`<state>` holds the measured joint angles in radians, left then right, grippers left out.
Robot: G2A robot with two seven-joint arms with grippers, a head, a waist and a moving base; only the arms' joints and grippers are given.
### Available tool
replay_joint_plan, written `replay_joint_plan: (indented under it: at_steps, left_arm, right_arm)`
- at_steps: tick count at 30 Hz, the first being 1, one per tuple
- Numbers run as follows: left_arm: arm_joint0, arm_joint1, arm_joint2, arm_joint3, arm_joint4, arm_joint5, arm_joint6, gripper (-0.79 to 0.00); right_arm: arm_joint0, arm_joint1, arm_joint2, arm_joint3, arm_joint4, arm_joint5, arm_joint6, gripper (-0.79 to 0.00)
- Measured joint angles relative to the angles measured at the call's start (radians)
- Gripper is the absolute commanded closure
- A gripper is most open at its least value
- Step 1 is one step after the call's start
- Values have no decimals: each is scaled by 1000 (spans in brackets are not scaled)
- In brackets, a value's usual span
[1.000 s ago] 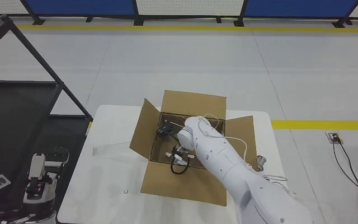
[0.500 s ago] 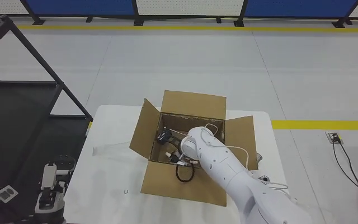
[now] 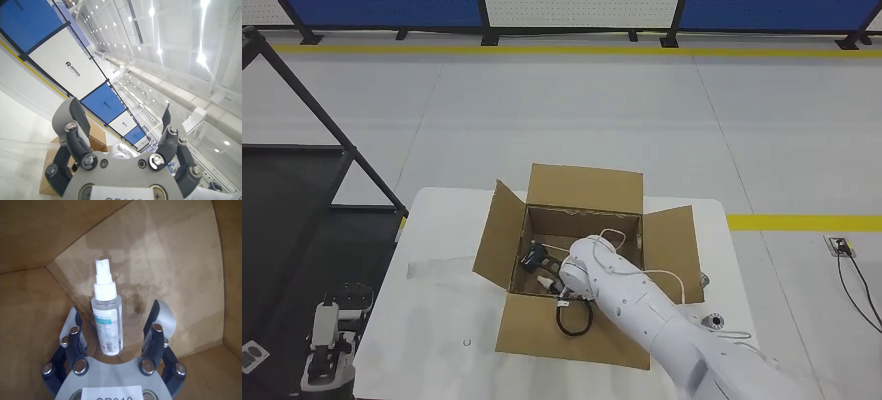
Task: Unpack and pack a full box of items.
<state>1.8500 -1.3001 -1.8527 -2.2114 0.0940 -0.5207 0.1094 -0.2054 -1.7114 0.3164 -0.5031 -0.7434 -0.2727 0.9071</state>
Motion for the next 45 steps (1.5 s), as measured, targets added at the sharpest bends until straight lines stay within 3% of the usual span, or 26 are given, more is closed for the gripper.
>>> replay_joint_plan:
  at_steps: [1,21,30,35,40,45]
  left_arm:
    - [1,-1,-2,-1,-1,-2,0,-785]
    - [1,-11,-15,10,-15,-12,-7,-785]
    - [-5,-16,-12,15,-7,-16,-5,-785]
    - [-14,-18,-6,15,0,-12,-8,-785]
    - [-20,-20,5,6,16,-10,-18,-785]
    - [-20,-22,12,2,26,-14,-19,-785]
  right_arm:
    - [-2,5,6,-10,-2,2,9,0]
    - [-44,100,142,-126,-39,75,20,0]
    - [-114,189,252,-281,-106,114,3,0]
    - [-221,271,364,-492,-194,155,4,0]
    - [-405,361,522,-826,-310,149,40,0]
    - [-591,413,668,-1086,-372,146,-22,0]
